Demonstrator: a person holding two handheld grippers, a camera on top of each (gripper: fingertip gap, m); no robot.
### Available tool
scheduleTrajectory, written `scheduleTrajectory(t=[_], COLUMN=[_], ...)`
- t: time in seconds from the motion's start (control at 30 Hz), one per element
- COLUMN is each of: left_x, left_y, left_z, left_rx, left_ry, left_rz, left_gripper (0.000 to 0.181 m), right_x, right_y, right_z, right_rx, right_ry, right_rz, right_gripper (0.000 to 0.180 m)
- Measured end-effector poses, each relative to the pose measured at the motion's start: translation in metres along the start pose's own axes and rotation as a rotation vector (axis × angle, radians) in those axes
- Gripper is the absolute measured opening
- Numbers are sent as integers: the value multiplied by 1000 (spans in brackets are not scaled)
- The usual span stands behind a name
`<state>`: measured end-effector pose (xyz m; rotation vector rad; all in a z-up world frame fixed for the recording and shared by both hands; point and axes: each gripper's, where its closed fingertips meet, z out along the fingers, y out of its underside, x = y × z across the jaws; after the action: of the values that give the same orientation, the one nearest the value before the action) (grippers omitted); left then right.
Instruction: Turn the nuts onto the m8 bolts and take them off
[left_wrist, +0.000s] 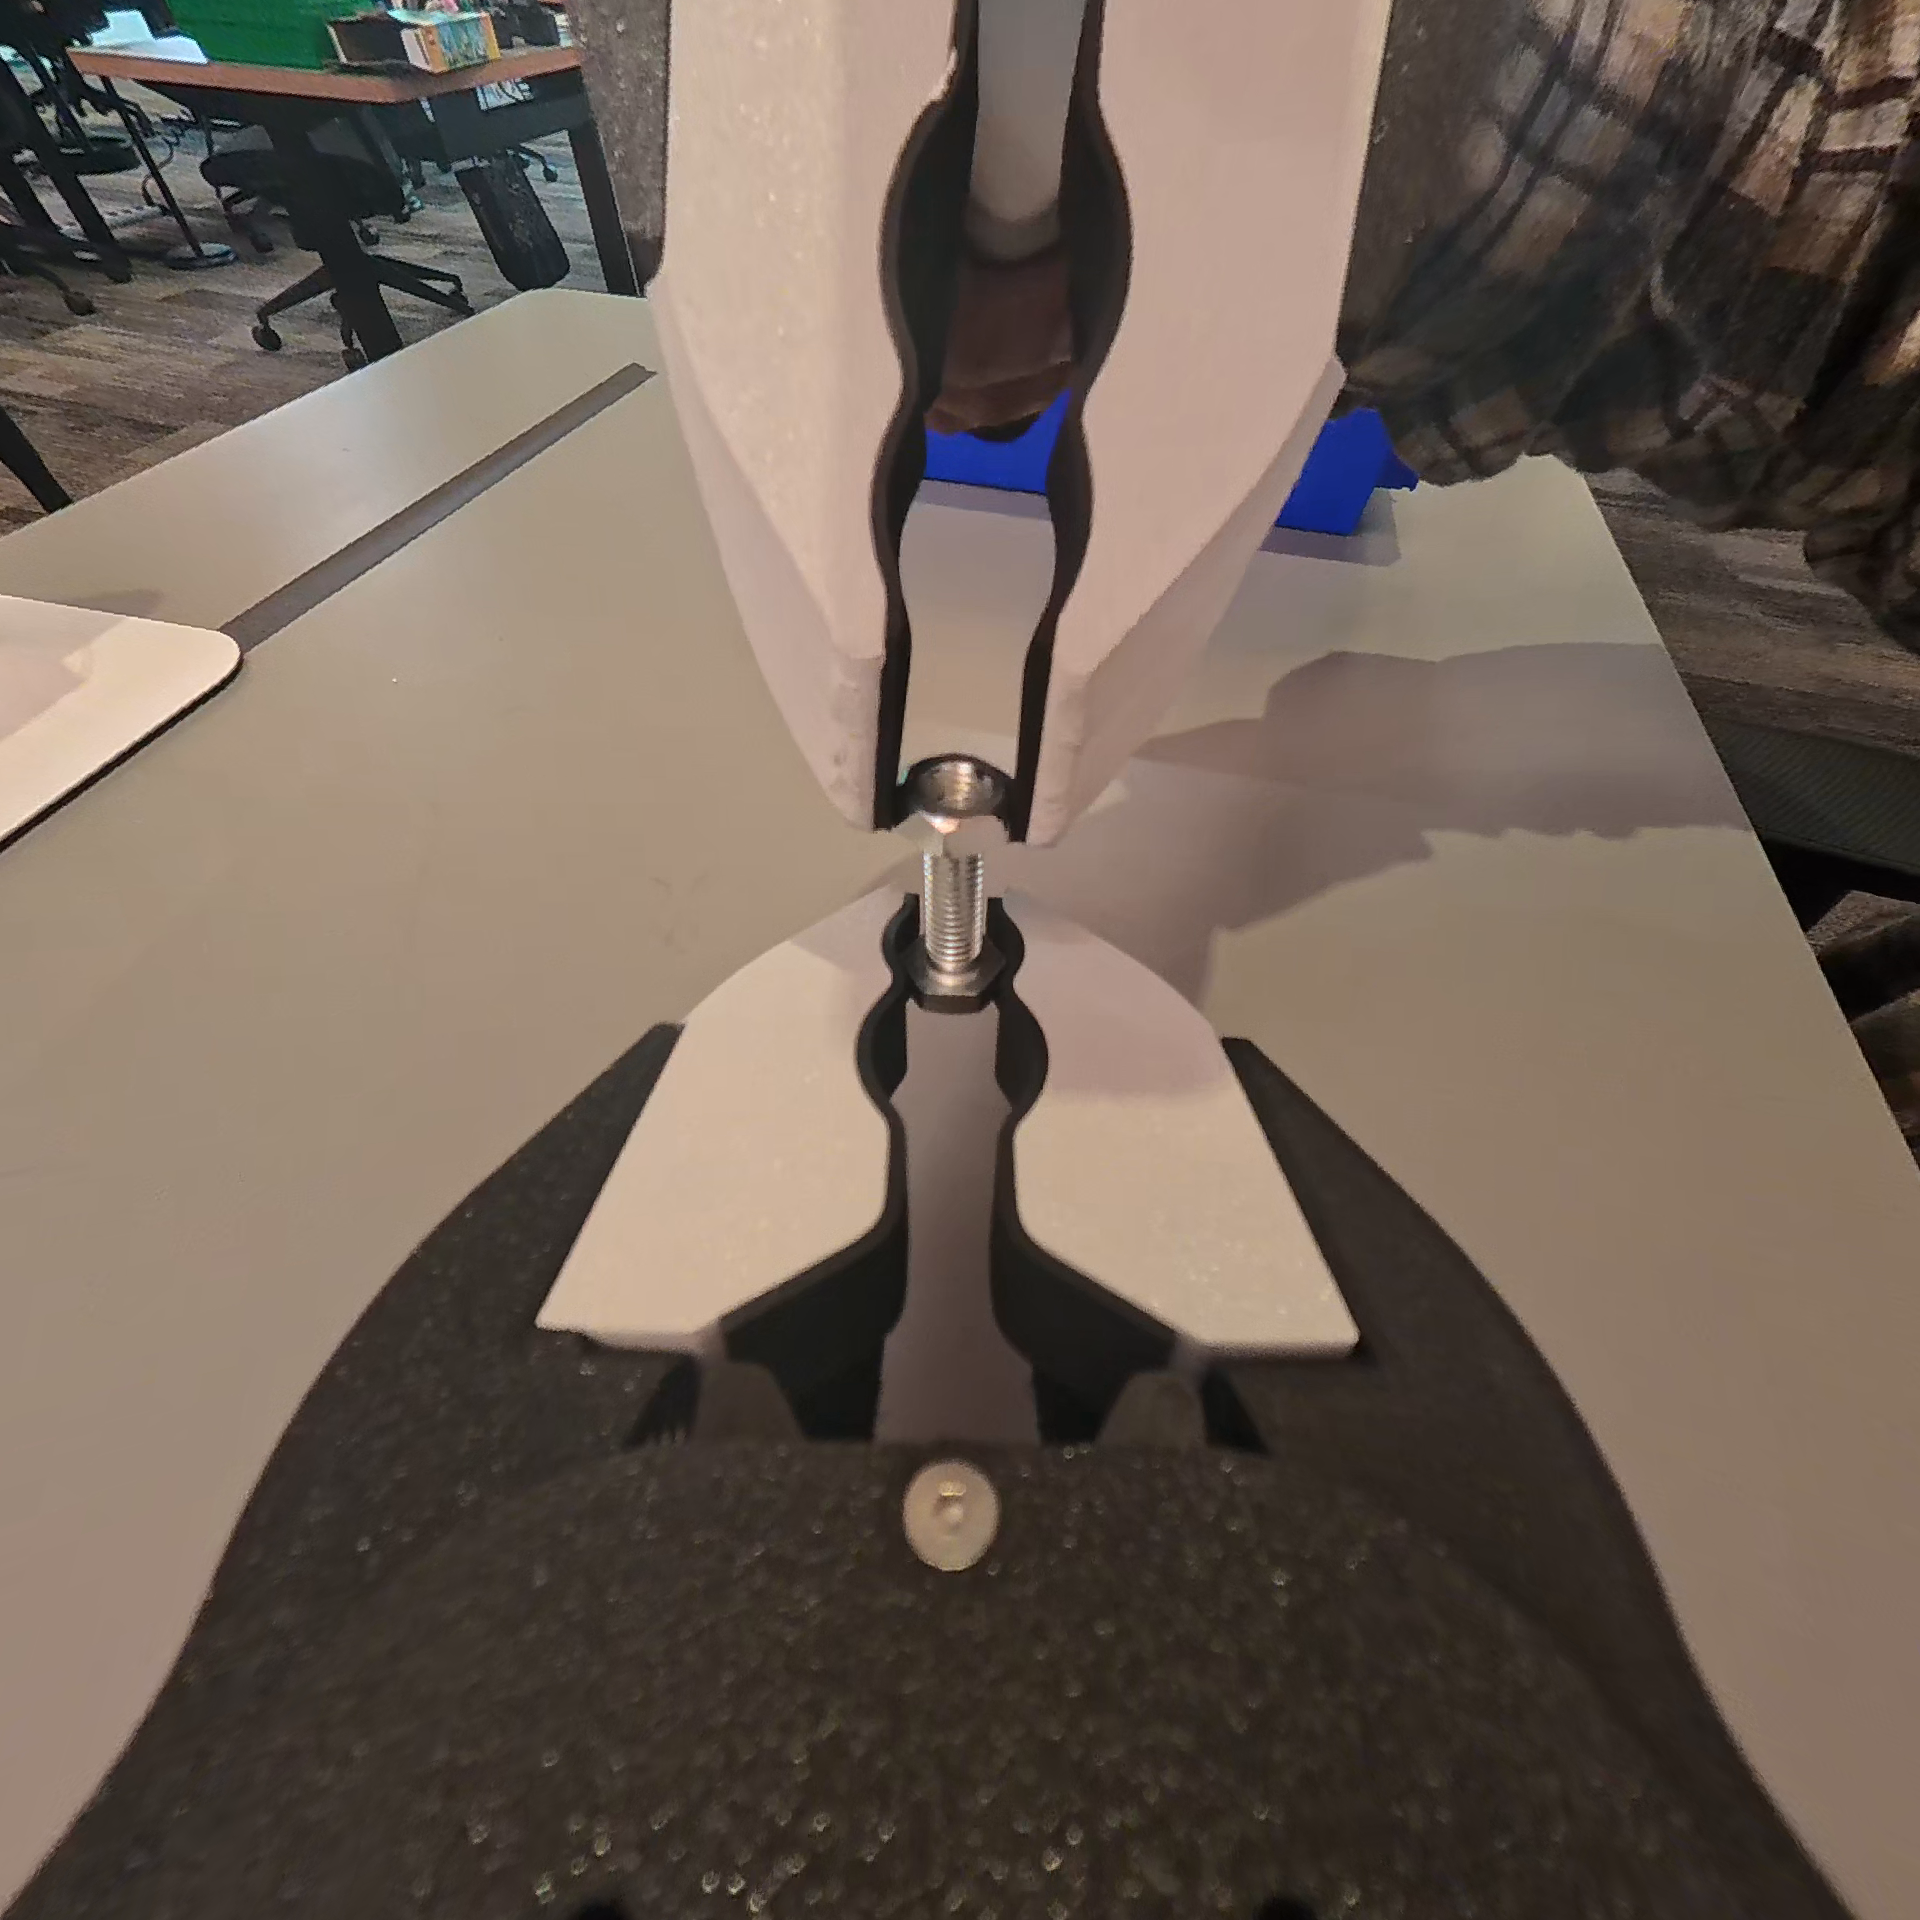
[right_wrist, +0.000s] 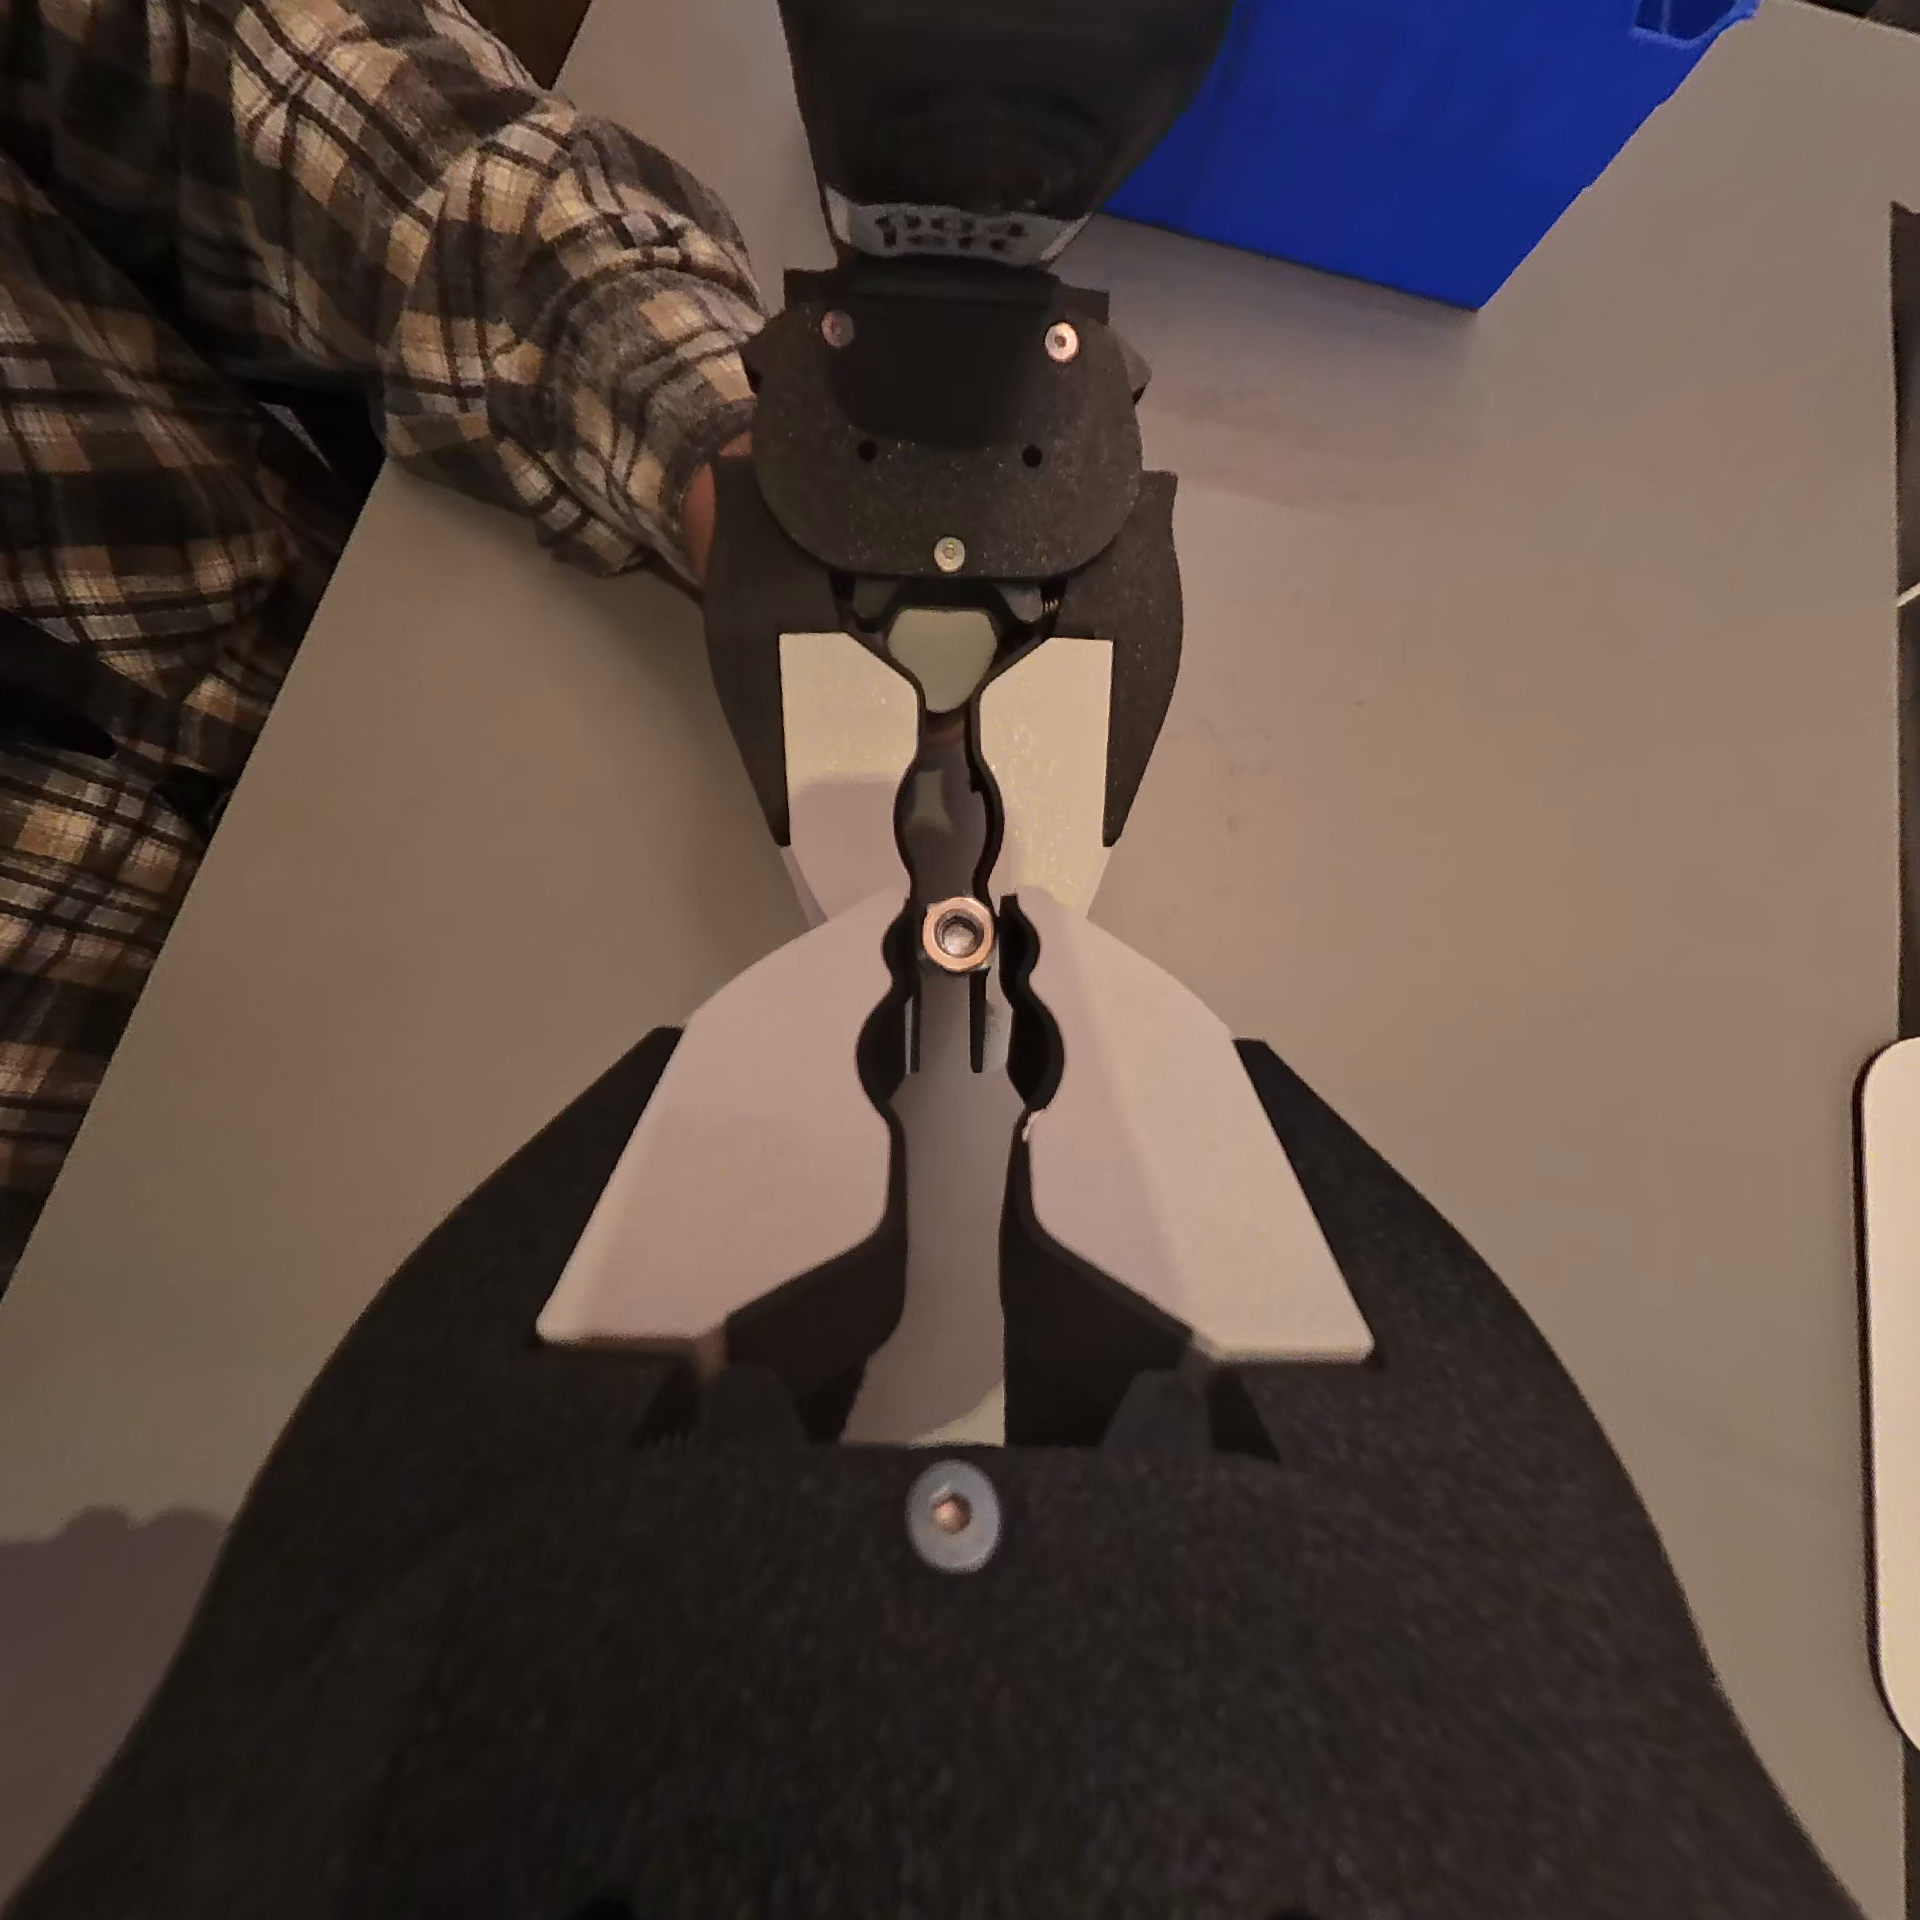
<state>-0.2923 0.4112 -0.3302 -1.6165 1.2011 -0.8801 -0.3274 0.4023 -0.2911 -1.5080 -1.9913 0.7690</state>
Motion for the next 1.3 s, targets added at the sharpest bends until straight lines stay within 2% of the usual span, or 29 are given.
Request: scheduleTrajectory(t=[1.3], left_x=[0], left_y=[0], left_z=[1], left_rx=[-6], left_ry=[0], left_rz=[-1], left_gripper=[12], right_x=[4], right_y=[1], right_z=[-7], right_rx=[-46], right_ry=[12], right_rz=[-28], right_gripper=[14])
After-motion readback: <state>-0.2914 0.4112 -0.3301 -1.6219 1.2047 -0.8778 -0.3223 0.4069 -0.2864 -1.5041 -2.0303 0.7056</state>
